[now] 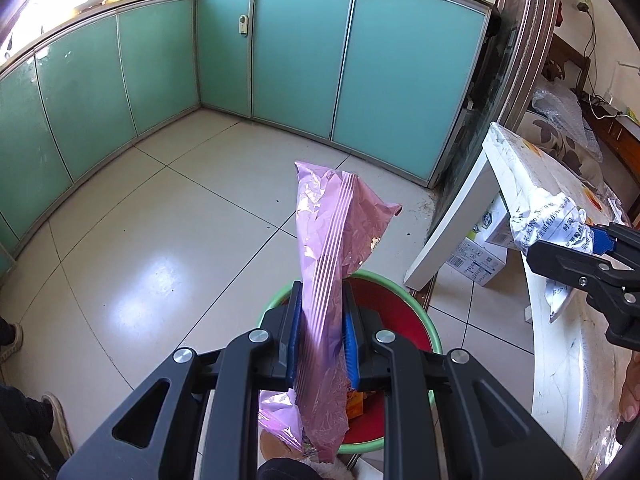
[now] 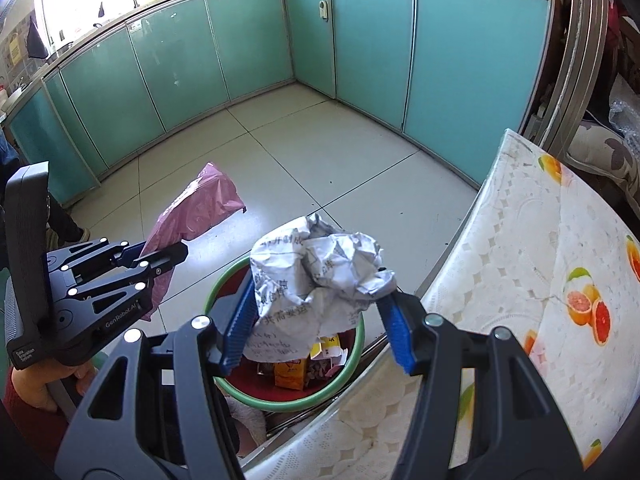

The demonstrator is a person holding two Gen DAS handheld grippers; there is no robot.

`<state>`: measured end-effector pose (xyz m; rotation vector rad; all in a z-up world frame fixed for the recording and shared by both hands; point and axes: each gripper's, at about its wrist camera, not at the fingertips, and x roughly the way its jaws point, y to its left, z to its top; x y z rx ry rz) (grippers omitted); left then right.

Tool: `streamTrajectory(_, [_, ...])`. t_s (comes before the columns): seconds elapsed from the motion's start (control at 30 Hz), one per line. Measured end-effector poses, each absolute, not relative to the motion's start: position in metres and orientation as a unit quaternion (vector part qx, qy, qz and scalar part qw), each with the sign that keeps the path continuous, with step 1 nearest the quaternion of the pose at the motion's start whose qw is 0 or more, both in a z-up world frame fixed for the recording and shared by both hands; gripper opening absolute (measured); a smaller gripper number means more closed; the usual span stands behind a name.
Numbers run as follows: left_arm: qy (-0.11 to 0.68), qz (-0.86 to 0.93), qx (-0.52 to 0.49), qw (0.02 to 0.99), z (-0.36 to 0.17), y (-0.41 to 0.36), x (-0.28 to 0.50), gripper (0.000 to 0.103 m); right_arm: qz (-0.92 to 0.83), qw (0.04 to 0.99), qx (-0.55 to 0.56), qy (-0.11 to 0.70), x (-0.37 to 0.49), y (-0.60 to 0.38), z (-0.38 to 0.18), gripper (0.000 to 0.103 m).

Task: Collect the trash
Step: 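Open both tools over the red bin to drop the wrapper and foil, then reach the right tool to the paper cup while the left tool reaches the snack bag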

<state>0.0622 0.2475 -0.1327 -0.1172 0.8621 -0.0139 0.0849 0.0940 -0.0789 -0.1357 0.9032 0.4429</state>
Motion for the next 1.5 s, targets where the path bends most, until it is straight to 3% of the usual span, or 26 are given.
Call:
streamTrajectory(0.53, [0.410,-0.011,-0.059,0.910,-0.128,0.241,0.061,0.018,0.221,0.869,-0.066,0.437,0.090,0.100,-0.085,0.056])
streamTrajectory(0.57, [0.409,-0.009,-0.060,0.911,-0.127,0.241,0.061,0.021,0.223,0.868,-0.066,0.438,0.091,0.101,-0.086,0.058])
streamTrajectory(0.63, [0.400,-0.003,-0.064,0.914,-0.124,0.242,0.060,0.050,0.221,0.869,-0.065,0.438,0.090,0.100,-0.087,0.062])
streamTrajectory(0.73, [0.386,-0.002,-0.062,0.920,-0.116,0.241,0.057,0.062,0.221,0.868,-0.064,0.440,0.090,0.098,-0.088,0.063])
streamTrajectory(1.23, [0.351,-0.045,-0.053,0.934,-0.078,0.189,0.056,0.069,0.188,0.901,-0.034,0.390,0.031,0.025,-0.039,0.064])
streamTrajectory(1.5, [0.342,-0.081,-0.042,0.935,-0.067,0.137,0.055,0.070,0.076,0.935,-0.045,0.343,-0.016,-0.088,-0.016,0.076])
